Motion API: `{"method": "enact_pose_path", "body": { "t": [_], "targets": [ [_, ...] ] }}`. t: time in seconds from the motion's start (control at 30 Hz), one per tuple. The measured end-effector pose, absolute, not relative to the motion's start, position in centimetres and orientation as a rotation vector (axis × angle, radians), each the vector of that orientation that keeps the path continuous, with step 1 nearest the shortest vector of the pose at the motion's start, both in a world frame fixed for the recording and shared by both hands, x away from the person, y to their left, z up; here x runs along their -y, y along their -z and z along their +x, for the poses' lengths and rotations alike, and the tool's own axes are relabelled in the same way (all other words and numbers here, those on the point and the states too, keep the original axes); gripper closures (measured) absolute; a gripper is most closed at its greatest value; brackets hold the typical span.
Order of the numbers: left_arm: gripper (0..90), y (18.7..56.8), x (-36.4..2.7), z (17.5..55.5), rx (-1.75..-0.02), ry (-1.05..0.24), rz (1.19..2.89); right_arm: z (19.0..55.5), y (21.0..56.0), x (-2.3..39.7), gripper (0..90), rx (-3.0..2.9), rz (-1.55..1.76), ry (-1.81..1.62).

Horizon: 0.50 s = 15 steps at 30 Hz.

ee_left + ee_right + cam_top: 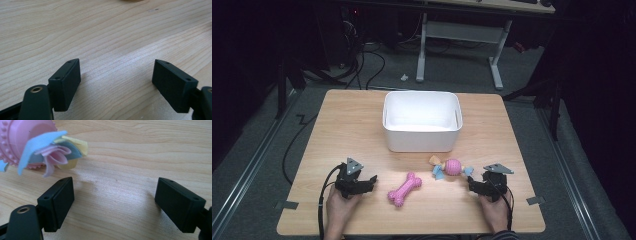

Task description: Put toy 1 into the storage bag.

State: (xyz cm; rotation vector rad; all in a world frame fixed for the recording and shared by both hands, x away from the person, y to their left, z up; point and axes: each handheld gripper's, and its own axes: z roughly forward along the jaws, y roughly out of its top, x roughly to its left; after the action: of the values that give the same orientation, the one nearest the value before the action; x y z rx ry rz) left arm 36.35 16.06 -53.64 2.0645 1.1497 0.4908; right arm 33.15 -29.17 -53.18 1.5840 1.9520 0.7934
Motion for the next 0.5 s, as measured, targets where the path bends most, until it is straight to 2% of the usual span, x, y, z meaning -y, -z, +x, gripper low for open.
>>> {"method": "enact_pose_path", "body": {
  "t": [0.5],
  "targets": [
    [21.6, 53.64, -16.02, 36.51, -1.14, -0.483, 2.072, 33.23, 53.14, 28.96, 18.4, -1.957, 1.58, -0.797]
  ]
}}
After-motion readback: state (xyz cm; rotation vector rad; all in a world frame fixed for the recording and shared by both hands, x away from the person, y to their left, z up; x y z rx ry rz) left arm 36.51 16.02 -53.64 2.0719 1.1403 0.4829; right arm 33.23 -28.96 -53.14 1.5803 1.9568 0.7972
